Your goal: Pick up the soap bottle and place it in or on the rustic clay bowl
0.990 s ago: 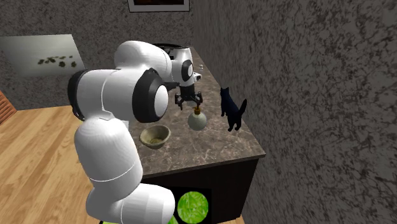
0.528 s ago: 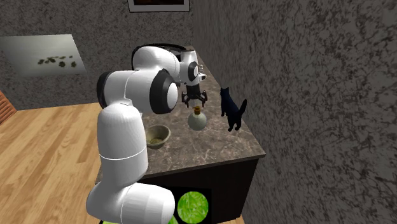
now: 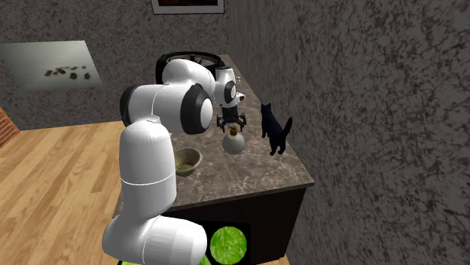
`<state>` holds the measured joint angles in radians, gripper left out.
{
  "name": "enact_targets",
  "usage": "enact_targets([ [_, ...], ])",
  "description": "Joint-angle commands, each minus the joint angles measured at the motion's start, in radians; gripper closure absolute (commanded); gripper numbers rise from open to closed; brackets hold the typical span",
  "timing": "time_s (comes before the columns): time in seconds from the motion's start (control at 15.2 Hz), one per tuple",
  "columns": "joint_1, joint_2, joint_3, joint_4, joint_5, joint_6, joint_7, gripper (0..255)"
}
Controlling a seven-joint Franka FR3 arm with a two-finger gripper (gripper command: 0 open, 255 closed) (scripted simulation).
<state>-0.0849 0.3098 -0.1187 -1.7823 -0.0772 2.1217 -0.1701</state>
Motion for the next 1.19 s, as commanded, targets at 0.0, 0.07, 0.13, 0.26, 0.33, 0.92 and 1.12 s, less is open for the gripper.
enact_targets([
  [0.0, 0.000, 0.001, 0.000, -0.003, 0.000, 0.005, 0.000, 0],
  [0.07, 0.000, 0.001, 0.000, -0.003, 0.000, 0.005, 0.000, 0],
  [0.13, 0.000, 0.001, 0.000, -0.003, 0.000, 0.005, 0.000, 0],
  [0.26, 0.000, 0.001, 0.000, -0.003, 0.000, 0.005, 0.000, 0],
  [0.33, 0.000, 0.001, 0.000, -0.003, 0.000, 0.005, 0.000, 0],
  [0.92, -0.001, 0.002, 0.000, -0.002, 0.000, 0.005, 0.000, 255],
  [1.12, 0.000, -0.009, 0.000, 0.010, 0.000, -0.018, -0.002, 255],
])
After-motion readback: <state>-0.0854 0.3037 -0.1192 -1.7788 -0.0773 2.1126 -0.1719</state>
